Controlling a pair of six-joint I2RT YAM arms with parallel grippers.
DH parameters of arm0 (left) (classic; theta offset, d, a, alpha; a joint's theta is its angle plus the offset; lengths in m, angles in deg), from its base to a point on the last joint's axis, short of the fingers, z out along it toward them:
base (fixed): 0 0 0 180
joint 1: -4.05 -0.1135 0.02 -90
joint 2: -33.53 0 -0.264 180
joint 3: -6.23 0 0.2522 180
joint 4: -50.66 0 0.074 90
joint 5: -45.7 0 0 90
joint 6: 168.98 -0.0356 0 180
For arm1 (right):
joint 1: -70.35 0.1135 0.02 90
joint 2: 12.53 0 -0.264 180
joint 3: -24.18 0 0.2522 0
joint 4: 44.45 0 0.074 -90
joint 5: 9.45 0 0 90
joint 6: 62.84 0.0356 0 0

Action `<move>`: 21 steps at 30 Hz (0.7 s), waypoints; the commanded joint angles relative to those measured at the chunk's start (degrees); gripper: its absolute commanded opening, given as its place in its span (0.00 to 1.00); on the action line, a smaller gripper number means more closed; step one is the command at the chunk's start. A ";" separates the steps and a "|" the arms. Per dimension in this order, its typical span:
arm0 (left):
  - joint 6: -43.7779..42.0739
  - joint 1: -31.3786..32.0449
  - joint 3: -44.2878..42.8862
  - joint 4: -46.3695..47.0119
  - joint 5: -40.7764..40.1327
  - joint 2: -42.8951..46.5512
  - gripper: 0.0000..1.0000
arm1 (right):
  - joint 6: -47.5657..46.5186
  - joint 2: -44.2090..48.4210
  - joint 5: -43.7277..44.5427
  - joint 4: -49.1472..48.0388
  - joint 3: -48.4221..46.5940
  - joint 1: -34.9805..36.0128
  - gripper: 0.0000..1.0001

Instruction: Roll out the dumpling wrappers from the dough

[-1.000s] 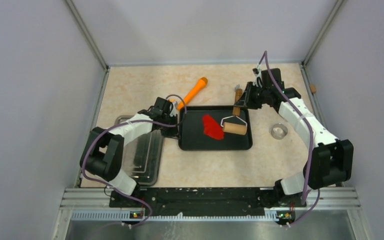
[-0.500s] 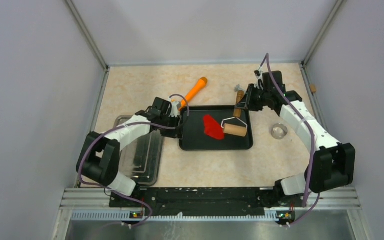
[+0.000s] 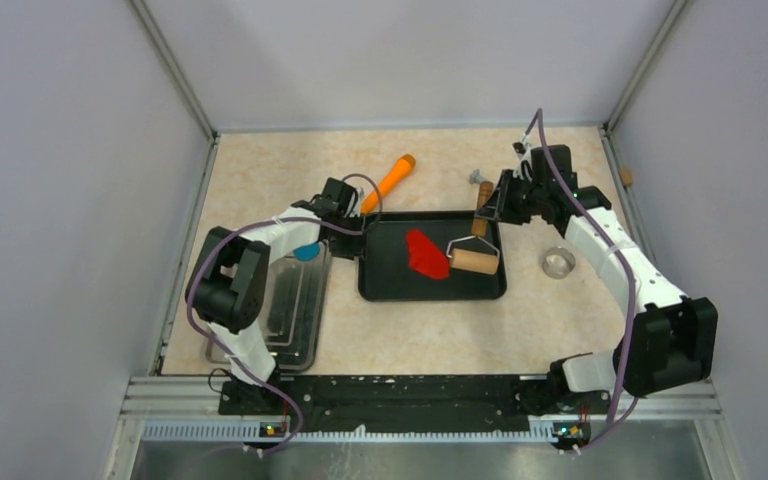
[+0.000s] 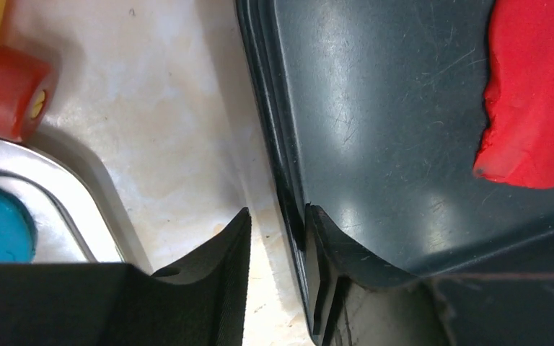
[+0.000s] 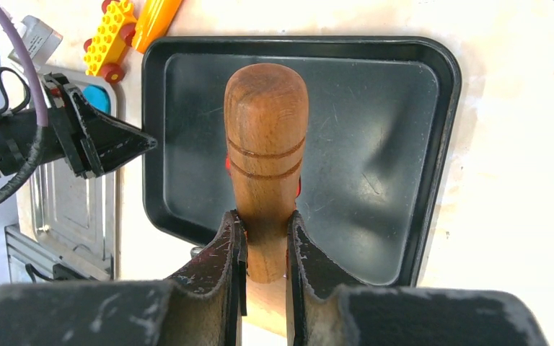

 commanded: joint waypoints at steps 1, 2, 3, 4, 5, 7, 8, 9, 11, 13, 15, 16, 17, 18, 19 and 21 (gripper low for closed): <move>-0.45 -0.05 1.37 -0.47 -0.38 2.17 0.34 | -0.31 2.90 -0.46 -2.24 -1.06 -0.57 0.00; -0.92 -0.11 2.33 -0.63 0.48 2.54 0.31 | -0.33 3.04 -0.45 -2.30 -0.86 -0.58 0.00; -2.01 -0.05 3.78 -0.26 2.35 3.27 0.19 | -0.24 3.15 -0.45 -2.39 -0.65 -0.63 0.00; -3.11 -0.04 5.42 0.40 4.37 4.31 0.09 | -0.28 3.26 -0.53 -2.49 -0.38 -0.64 0.00; -3.60 -0.04 6.82 0.64 5.44 5.54 0.05 | -0.16 3.35 -0.69 -2.76 0.04 -0.69 0.00; -3.65 -0.04 9.64 0.31 4.99 8.25 0.00 | -0.08 3.50 -0.87 -2.92 0.54 -0.71 0.00; -3.76 -0.06 10.93 0.22 4.50 9.79 0.00 | 0.07 3.47 -0.96 -2.91 0.62 -0.66 0.00; -3.97 -0.04 12.18 0.26 3.65 11.17 0.00 | 0.24 3.49 -1.16 -3.05 0.76 -0.67 0.00; -2.60 -0.13 13.43 0.66 -1.22 13.39 0.06 | 0.70 3.32 -1.33 -3.67 1.00 -0.66 0.00; -0.61 -0.13 13.50 1.02 -5.11 14.79 0.34 | 1.43 3.06 -1.50 -4.36 1.10 -0.67 0.00; 0.23 -0.21 12.44 0.44 -4.29 15.11 0.29 | 2.28 2.67 -0.84 -4.44 0.88 -0.65 0.00; 0.22 -0.22 11.82 0.27 -2.88 15.06 0.10 | 2.55 2.34 -0.05 -4.04 0.60 -0.61 0.00; 0.96 -0.22 11.45 0.06 -2.56 15.08 0.00 | 2.88 2.03 0.77 -3.80 0.34 -0.66 0.00; 1.78 -0.26 11.55 0.25 -2.82 15.05 0.00 | 3.09 1.69 1.38 -3.56 0.04 -0.62 0.00; 2.61 -0.34 11.77 0.48 -3.42 14.67 0.00 | 3.32 1.32 1.58 -3.53 -0.12 -0.71 0.00; 3.57 -0.90 12.38 1.34 -4.09 13.09 0.01 | 3.43 0.73 1.15 -3.72 -0.46 -0.61 0.00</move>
